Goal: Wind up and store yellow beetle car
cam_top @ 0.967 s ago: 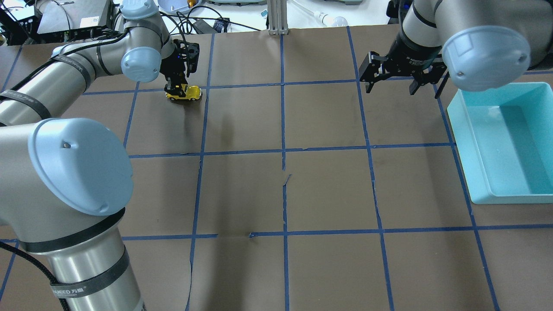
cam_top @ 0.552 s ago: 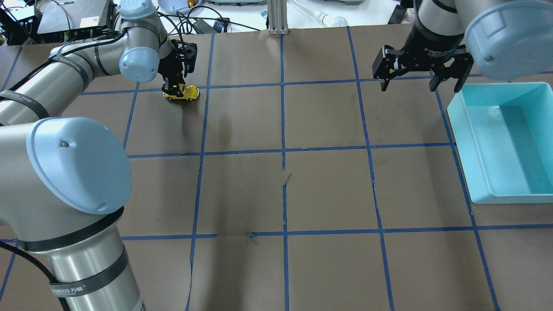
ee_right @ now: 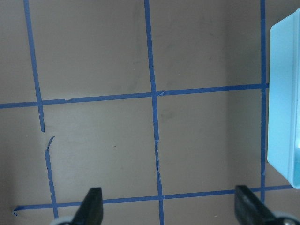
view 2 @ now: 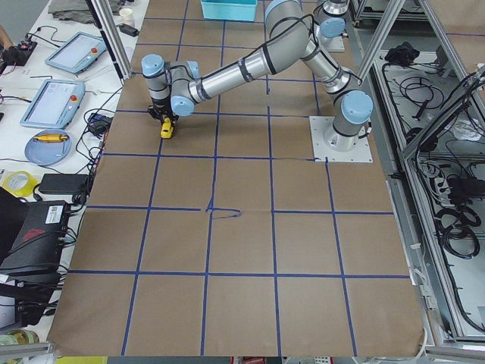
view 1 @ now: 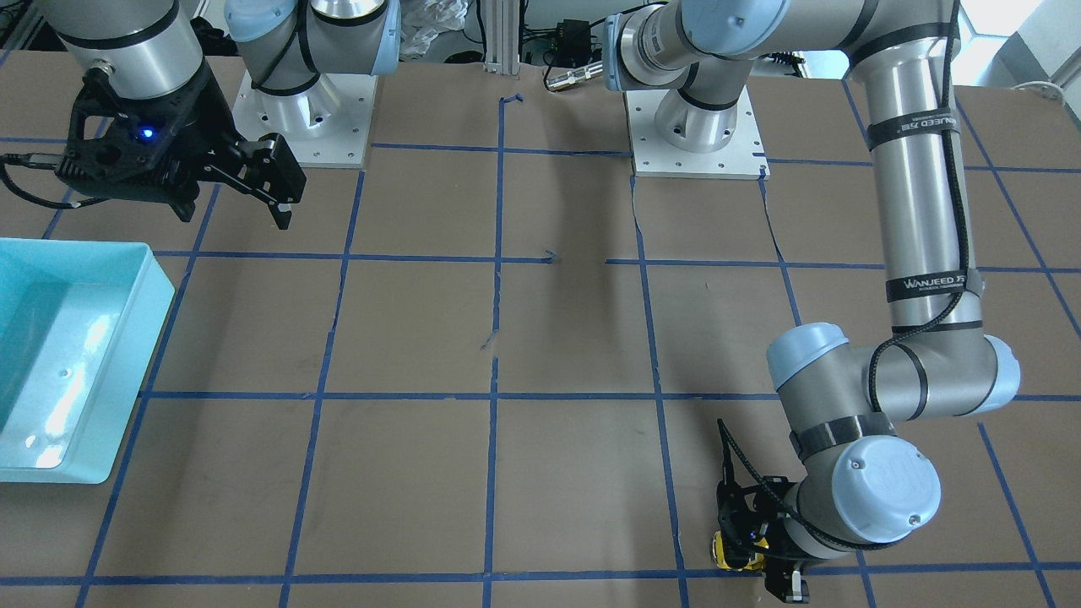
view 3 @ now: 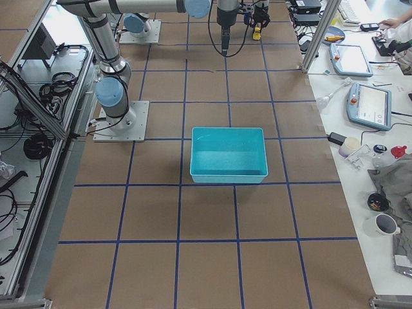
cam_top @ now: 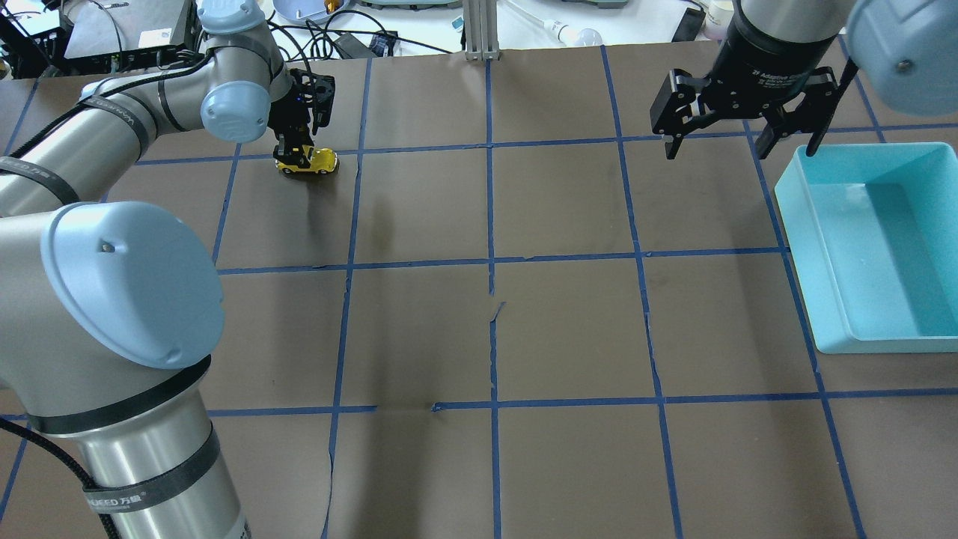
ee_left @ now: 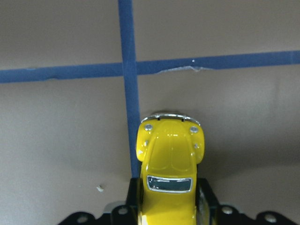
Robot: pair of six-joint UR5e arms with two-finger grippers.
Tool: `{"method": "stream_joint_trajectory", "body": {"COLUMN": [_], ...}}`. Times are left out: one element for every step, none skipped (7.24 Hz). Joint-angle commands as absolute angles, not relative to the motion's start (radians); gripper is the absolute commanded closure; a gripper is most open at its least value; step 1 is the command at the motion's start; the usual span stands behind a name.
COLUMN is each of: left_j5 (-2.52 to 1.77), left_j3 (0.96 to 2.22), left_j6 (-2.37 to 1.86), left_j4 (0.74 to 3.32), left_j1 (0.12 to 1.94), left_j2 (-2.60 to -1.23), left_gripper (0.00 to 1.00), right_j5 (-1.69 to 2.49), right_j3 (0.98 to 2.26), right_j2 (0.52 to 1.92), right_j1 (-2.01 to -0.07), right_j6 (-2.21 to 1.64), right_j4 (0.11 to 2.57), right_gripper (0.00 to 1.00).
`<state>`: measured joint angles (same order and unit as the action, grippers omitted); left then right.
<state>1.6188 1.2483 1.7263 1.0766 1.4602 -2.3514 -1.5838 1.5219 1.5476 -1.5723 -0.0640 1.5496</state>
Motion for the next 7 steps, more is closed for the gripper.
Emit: {"method": "stream_joint_trajectory", "body": {"left_j5": [1.628, 1.626, 1.626, 1.625, 1.624, 1.624, 1.624], "left_j3": [1.252, 1.261, 1.261, 1.262, 1.266, 1.267, 1.267], "left_j6": [1.746, 1.747, 1.747, 1.749, 1.761, 1.785, 1.786], "left_j4": [1.075, 1.072, 1.072, 1.072, 1.072, 1.072, 1.072], "left_j1": [1.439, 1.437, 1.436, 1.425, 1.408, 1.405, 1.399], "left_j2": [-2.35, -2.349, -2.345, -2.344, -2.341, -2.341, -2.341], "left_gripper": [0.92, 0.92, 0.92, 0.92, 0.92, 0.92, 0.92], "right_j5": [-1.578, -1.58, -1.578, -1.582, -1.588, -1.585, -1.595], "right_j3": [1.537, 1.54, 1.531, 1.528, 1.523, 1.525, 1.528], "right_j2": [1.534, 1.532, 1.534, 1.543, 1.549, 1.563, 1.569], "right_j1": [-1.574, -1.575, -1.575, -1.577, -1.581, -1.582, -1.582], "right_j6": [-0.06, -0.061, -0.06, -0.06, -0.058, -0.057, -0.057], "right_j4": [1.54, 1.488, 1.447, 1.445, 1.445, 1.445, 1.445], "right_gripper": [0.0, 0.0, 0.0, 0.0, 0.0, 0.0, 0.0]}}
